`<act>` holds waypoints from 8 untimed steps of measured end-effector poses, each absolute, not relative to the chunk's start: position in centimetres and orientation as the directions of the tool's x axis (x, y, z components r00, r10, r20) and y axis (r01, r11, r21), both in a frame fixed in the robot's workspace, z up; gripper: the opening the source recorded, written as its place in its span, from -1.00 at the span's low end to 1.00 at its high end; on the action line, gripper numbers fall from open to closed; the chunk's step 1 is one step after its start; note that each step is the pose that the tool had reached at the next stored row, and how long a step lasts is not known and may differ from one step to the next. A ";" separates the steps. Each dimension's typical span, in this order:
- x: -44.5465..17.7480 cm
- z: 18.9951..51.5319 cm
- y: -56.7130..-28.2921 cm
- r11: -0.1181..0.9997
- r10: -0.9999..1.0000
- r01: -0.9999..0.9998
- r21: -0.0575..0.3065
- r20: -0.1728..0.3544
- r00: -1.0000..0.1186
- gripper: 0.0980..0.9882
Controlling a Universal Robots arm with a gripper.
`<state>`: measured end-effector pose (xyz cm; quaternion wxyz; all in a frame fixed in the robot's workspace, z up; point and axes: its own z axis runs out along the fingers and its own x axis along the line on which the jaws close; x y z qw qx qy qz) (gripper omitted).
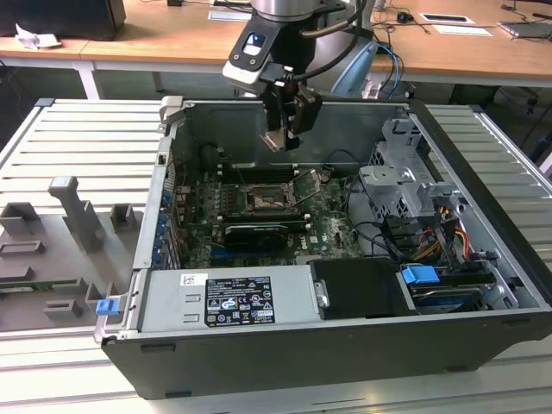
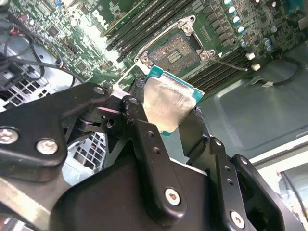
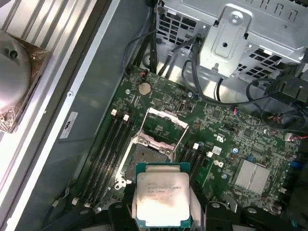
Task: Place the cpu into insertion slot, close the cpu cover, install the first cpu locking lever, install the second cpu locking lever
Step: 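Place the cpu into insertion slot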
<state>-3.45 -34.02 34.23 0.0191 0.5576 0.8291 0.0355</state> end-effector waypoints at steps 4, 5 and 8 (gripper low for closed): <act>-3.4 34.2 -34.0 0.313 0.949 0.946 0.080 0.008 -0.314 -0.03; -3.4 34.2 -34.0 0.291 0.956 0.953 0.080 0.007 -0.293 -0.03; -3.4 34.2 -34.0 0.253 0.967 0.964 0.080 0.007 -0.254 -0.03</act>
